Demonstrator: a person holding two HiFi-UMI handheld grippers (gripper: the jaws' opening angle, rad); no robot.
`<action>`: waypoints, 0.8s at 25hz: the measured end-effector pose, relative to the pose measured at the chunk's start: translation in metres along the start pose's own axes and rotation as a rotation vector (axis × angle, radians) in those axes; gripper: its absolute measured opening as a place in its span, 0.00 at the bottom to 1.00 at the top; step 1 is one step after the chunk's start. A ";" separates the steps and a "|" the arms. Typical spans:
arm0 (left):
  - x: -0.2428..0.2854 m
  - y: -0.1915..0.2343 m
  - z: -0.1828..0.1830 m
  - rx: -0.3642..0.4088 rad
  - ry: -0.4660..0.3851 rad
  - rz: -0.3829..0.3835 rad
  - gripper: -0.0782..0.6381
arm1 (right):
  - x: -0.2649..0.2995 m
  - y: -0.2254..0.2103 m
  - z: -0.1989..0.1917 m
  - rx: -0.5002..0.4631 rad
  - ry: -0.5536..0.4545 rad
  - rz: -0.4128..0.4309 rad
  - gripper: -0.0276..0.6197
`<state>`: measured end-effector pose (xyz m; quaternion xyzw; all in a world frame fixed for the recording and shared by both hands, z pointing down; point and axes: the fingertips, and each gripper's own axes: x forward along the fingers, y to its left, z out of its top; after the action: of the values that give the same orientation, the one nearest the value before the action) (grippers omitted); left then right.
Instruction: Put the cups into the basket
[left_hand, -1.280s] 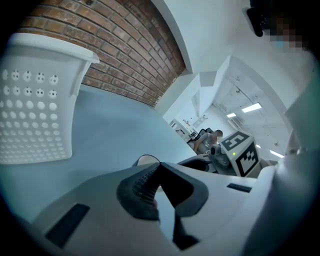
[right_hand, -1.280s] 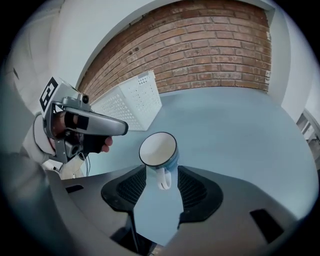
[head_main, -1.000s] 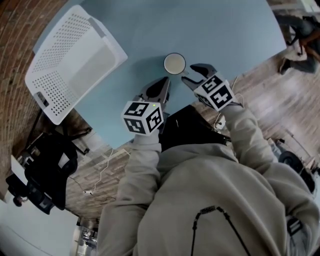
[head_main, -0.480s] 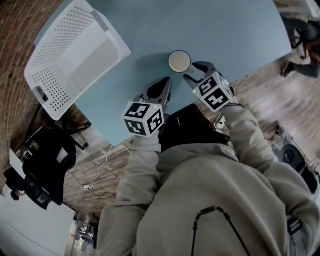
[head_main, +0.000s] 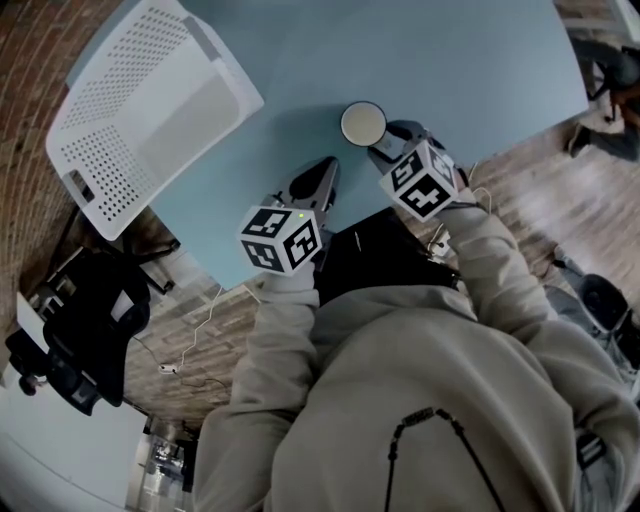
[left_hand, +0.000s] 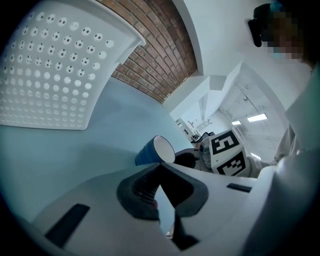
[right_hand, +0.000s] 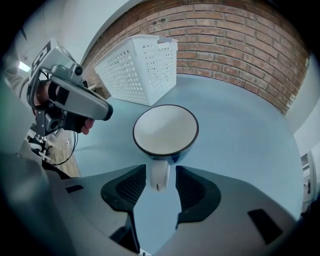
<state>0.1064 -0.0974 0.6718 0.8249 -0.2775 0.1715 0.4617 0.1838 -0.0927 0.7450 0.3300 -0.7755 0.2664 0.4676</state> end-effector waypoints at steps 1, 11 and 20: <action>0.000 0.001 0.001 0.000 0.000 0.001 0.10 | 0.002 0.000 0.000 -0.008 0.004 -0.001 0.34; 0.004 0.001 0.003 0.005 -0.014 0.003 0.10 | 0.003 -0.007 0.002 -0.086 0.034 -0.057 0.13; 0.006 0.005 0.006 0.011 -0.007 0.008 0.10 | 0.005 -0.009 0.003 -0.058 0.032 -0.053 0.13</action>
<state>0.1082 -0.1067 0.6749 0.8268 -0.2814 0.1721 0.4556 0.1867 -0.1018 0.7488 0.3323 -0.7663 0.2368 0.4963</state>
